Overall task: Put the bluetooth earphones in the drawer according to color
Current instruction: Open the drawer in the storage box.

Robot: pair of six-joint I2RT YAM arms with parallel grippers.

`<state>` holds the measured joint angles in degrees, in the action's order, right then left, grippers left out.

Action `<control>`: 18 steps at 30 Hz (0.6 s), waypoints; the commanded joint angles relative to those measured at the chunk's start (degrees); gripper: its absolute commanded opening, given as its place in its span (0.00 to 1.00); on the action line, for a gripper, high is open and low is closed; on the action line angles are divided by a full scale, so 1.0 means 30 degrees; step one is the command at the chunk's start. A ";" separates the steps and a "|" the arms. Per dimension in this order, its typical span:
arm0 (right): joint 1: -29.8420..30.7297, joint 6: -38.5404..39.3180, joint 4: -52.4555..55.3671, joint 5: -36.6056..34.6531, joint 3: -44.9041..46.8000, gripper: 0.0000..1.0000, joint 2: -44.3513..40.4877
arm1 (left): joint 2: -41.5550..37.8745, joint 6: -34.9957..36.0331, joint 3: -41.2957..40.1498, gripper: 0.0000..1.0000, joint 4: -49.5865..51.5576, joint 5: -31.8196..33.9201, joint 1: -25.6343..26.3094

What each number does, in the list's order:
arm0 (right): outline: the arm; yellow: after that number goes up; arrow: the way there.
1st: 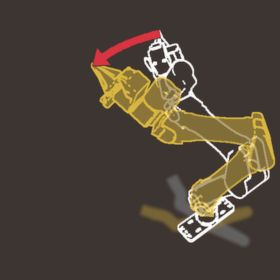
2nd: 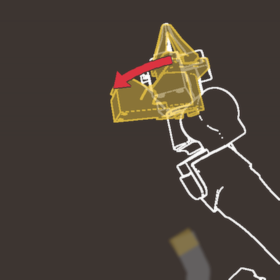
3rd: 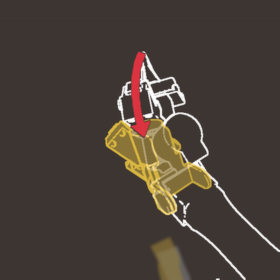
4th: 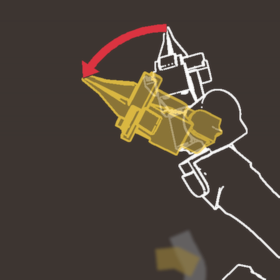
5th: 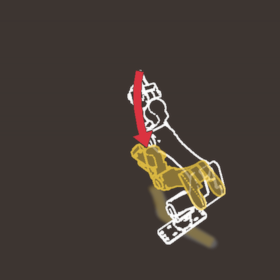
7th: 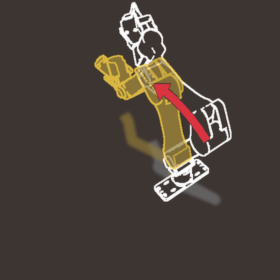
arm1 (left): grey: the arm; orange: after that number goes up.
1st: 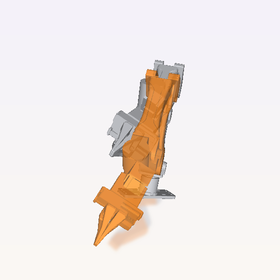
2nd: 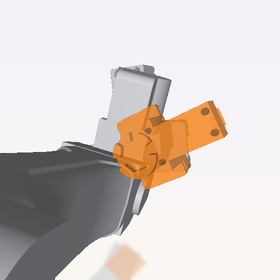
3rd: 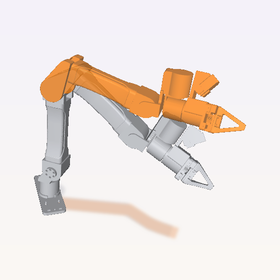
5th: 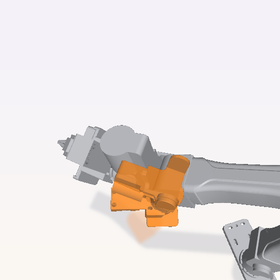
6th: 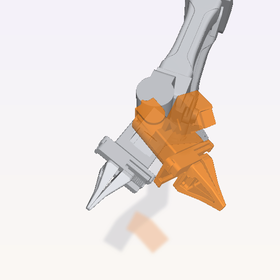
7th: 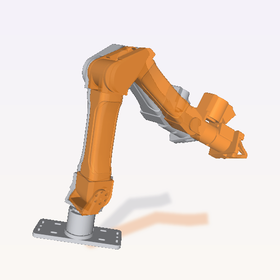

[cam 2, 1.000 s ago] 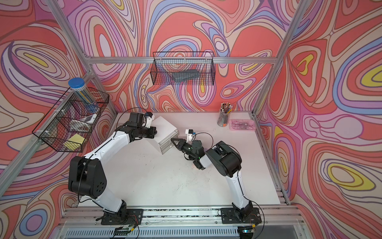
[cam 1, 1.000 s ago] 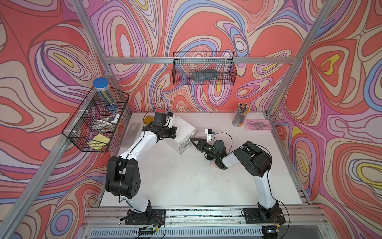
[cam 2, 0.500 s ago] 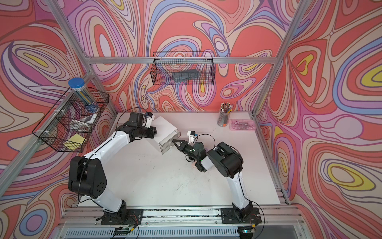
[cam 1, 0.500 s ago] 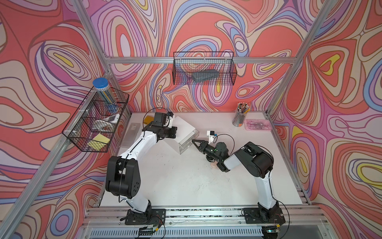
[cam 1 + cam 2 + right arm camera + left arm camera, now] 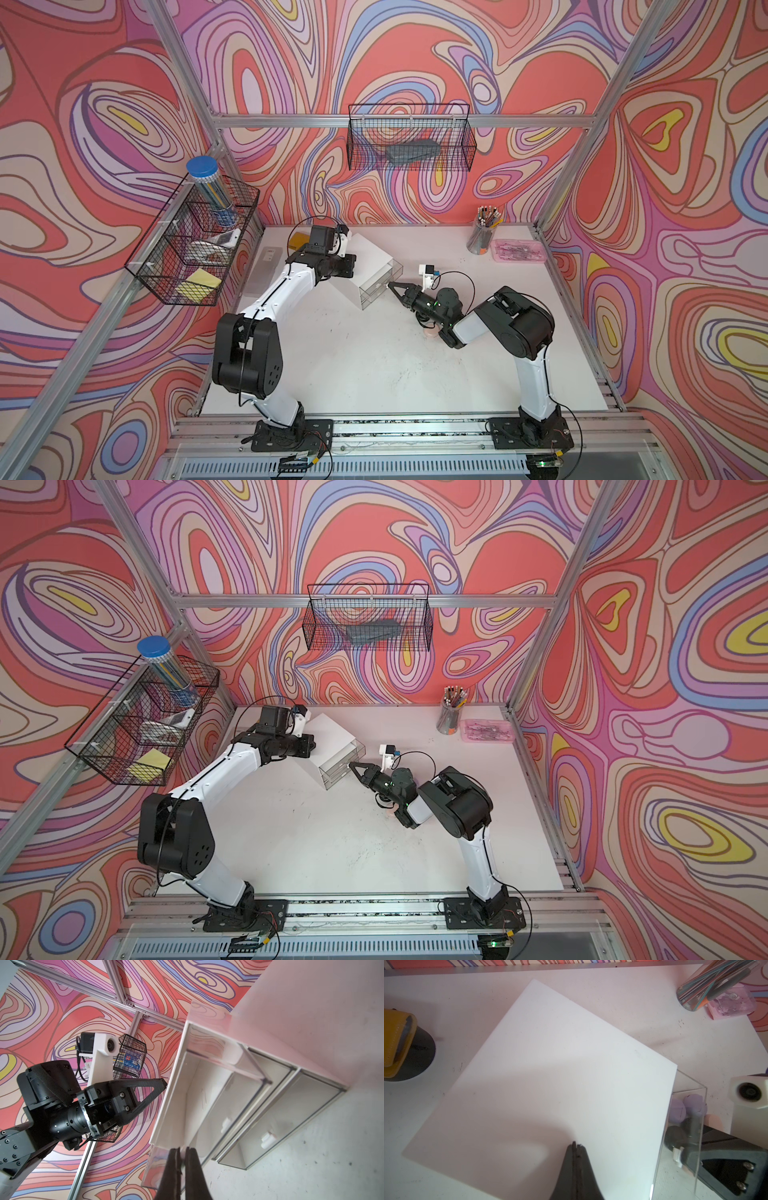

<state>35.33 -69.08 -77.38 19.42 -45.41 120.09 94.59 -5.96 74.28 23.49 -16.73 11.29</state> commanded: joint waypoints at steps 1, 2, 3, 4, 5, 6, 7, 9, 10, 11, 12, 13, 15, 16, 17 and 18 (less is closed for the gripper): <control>-0.0154 0.0831 0.0096 -0.0730 0.0440 0.00 -0.0378 | 0.0683 0.0169 -0.0034 0.00 0.1893 0.0219 0.0133; -0.0175 0.0875 0.0117 -0.0724 0.0468 0.00 -0.0381 | 0.0698 0.0169 -0.0034 0.00 0.1891 0.0218 0.0132; -0.0174 0.0876 0.0119 -0.0702 0.0457 0.00 -0.0369 | 0.0698 0.0167 -0.0034 0.00 0.1884 0.0216 0.0132; -0.0172 0.0877 0.0113 -0.0673 0.0406 0.00 -0.0391 | 0.0713 0.0169 -0.0034 0.00 0.1887 0.0216 0.0133; -0.0176 0.0876 0.0117 -0.0630 0.0425 0.00 -0.0385 | 0.0722 0.0168 -0.0041 0.00 0.1896 0.0187 0.0133; -0.0174 0.0867 0.0108 -0.0636 0.0409 0.00 -0.0370 | 0.0727 0.0169 -0.0034 0.00 0.1895 0.0187 0.0133; -0.0172 0.0889 0.0129 -0.0641 0.0440 0.00 -0.0389 | 0.0727 0.0169 -0.0034 0.00 0.1880 0.0187 0.0133; -0.0172 0.0874 0.0122 -0.0672 0.0520 0.00 -0.0420 | 0.0727 0.0169 -0.0008 0.00 0.1918 0.0188 0.0133; -0.0172 0.0921 0.0114 -0.0686 0.0566 0.00 -0.0444 | 0.0727 0.0173 -0.0033 0.00 0.1915 0.0205 0.0133; -0.0173 0.0932 0.0110 -0.0702 0.0646 0.00 -0.0474 | 0.0727 0.0191 -0.0026 0.00 0.1921 0.0187 0.0133; -0.0172 0.0928 0.0083 -0.0727 0.0686 0.00 -0.0509 | 0.0727 0.0185 -0.0024 0.00 0.1899 0.0187 0.0133; -0.0176 0.0922 0.0097 -0.0705 0.0706 0.00 -0.0507 | 0.0724 0.0198 -0.0034 0.00 0.1916 0.0187 0.0133; -0.0175 0.0921 0.0070 -0.0709 0.0721 0.00 -0.0476 | 0.0735 0.0169 -0.0005 0.00 0.1924 0.0161 0.0133; -0.0176 0.0930 0.0063 -0.0687 0.0677 0.00 -0.0454 | 0.0753 0.0167 -0.0004 0.00 0.1909 0.0157 0.0133; -0.0176 0.0927 0.0064 -0.0636 0.0661 0.00 -0.0425 | 0.0756 0.0169 -0.0004 0.00 0.1898 0.0159 0.0133; -0.0176 0.0890 0.0014 -0.0615 0.0614 0.00 -0.0398 | 0.0756 0.0171 -0.0004 0.00 0.1923 0.0157 0.0126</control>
<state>35.33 -68.60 -77.95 19.16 -44.51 119.77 94.61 -5.96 74.30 23.49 -16.73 11.29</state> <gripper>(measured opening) 0.062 0.053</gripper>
